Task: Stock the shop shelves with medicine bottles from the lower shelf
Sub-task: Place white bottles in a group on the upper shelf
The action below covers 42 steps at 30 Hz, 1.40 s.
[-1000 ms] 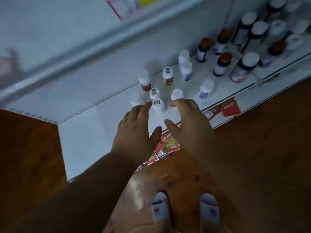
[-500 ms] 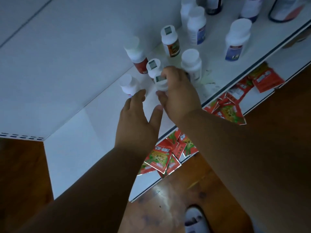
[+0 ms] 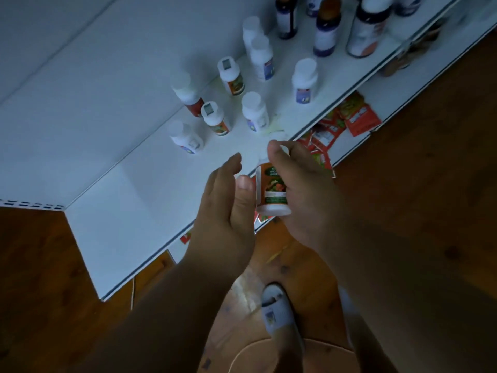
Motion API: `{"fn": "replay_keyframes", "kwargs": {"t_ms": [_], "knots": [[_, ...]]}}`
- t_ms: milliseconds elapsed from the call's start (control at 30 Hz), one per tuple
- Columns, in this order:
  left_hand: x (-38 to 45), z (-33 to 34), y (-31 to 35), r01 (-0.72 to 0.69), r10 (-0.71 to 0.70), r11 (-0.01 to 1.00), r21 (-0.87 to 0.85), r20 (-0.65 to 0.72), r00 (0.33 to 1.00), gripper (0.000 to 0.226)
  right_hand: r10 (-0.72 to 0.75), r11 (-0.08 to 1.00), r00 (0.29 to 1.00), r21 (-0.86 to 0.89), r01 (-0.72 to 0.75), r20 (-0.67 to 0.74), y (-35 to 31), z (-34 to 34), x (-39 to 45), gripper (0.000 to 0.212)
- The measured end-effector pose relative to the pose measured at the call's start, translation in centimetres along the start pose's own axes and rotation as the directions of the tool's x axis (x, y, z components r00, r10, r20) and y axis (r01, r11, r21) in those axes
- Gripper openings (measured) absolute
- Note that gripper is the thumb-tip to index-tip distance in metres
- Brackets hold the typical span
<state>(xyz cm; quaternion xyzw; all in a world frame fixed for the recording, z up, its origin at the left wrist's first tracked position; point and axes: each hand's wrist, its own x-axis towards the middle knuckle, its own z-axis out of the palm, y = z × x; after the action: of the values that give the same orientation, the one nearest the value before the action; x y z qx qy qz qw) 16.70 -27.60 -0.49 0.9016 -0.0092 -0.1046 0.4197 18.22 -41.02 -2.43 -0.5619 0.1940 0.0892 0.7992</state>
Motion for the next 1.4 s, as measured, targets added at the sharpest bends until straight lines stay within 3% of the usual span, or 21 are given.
{"fn": "replay_keyframes", "kwargs": {"t_ms": [167,267,500,767,1033,1300,1400], "knots": [[-4.4,-3.6,11.8,-0.077,0.076,0.997,0.017,0.082,0.994,0.063,0.027,1.0,0.999,-0.004,-0.027,-0.025,-11.8,-1.8,-8.2,0.024],[-6.1,-6.8,18.2,-0.167,0.158,0.98,0.105,0.087,0.984,0.064,-0.085,0.996,0.995,-0.009,0.085,-0.048,-18.7,-2.0,-11.7,0.022],[-7.6,-13.7,27.2,-0.308,0.321,0.939,0.155,-0.071,0.944,0.077,-0.341,0.905,0.913,-0.184,0.384,0.225,-31.5,0.6,-15.1,0.032],[-5.0,-21.6,25.0,-0.21,0.261,0.95,0.231,-0.221,0.94,0.078,-0.406,0.772,0.835,-0.349,0.531,0.373,-36.6,10.4,-10.9,0.036],[4.0,-26.0,21.2,-0.086,0.153,0.934,0.346,-0.171,0.973,0.085,-0.379,0.591,0.845,-0.604,0.535,0.377,-37.6,17.7,-3.6,0.033],[12.1,-26.4,19.2,0.161,-0.034,0.836,0.524,-0.243,0.969,0.084,-0.347,0.233,0.769,-0.744,0.626,0.538,-37.7,22.2,5.0,0.037],[13.2,-26.0,18.8,0.225,-0.07,0.8,0.556,-0.287,0.955,0.083,-0.344,0.174,0.712,-0.703,0.689,0.613,-37.2,23.1,7.4,0.036]]}}
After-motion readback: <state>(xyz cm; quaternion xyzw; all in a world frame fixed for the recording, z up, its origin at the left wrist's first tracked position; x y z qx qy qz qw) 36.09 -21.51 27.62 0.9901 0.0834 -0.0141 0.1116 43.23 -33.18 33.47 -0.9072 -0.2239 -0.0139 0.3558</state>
